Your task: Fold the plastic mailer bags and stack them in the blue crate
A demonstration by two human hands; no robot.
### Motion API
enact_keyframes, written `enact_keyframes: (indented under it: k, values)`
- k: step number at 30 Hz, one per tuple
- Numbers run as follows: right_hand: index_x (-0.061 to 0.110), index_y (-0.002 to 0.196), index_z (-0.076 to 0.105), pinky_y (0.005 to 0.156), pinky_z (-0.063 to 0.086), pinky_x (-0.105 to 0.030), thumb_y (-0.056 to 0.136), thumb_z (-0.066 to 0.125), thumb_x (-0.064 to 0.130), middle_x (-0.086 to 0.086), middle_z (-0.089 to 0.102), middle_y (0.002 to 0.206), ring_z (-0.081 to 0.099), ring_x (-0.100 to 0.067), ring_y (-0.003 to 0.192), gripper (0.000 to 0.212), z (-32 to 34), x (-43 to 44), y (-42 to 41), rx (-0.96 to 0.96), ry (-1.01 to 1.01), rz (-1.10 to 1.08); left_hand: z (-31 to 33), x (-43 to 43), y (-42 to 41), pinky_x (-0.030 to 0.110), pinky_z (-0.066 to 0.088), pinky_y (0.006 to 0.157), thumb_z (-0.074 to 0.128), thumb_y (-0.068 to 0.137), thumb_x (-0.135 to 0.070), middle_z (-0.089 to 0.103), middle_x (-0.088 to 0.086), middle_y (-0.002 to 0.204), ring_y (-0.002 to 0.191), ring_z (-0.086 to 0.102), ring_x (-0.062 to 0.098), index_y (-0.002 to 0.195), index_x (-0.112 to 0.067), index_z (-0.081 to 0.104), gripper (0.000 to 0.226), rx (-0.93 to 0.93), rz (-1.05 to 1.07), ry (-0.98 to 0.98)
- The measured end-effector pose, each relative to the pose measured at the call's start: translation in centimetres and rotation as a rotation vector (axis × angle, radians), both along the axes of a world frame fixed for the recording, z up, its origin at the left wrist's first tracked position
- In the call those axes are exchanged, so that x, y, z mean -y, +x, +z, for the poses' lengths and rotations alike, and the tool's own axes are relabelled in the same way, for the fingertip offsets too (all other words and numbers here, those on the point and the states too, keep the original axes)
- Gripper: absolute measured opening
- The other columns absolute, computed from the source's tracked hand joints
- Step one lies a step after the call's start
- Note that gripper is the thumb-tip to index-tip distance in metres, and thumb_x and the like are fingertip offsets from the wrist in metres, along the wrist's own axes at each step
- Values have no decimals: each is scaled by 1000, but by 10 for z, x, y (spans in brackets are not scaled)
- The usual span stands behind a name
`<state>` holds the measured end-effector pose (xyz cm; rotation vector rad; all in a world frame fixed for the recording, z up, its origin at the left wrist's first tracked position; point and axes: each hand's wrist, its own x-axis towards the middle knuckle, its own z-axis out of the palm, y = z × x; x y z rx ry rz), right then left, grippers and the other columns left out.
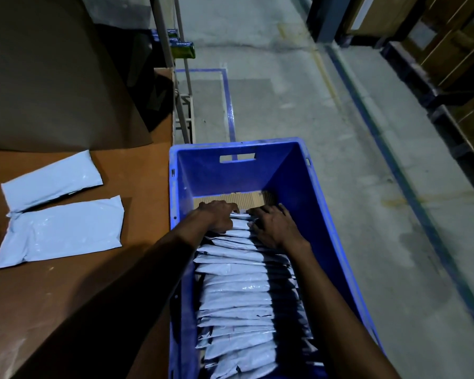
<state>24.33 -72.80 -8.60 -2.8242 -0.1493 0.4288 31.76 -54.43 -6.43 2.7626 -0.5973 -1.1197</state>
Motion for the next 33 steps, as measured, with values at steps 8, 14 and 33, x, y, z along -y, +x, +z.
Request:
enact_keyframes:
  k: [8,14,33]
  values:
    - [30,146,55,123,21,-47,104,55,39,3,58,148,49,-23,139,43,4,-14,-19,69,32,-18,12,-5,-14,54,26,119,48,98,-18,35,8,165,149,34,34,161,-29,30,67,-9,-17,40]
    - [31,144,56,120,27,-43,100,57,41,5,59,146,50,-22,137,45,11,-19,-26,117,-12,-102,19,0,-39,60,21,120,46,100,-26,36,13,162,147,34,36,162,-23,26,65,108,-56,80]
    - [28,131,71,110,44,-43,100,68,35,-3,57,150,46,-25,141,32,72,-63,-76,394,341,-297,97,-87,-100,47,8,126,68,89,-25,55,9,145,142,41,26,154,-20,44,70,576,-99,-388]
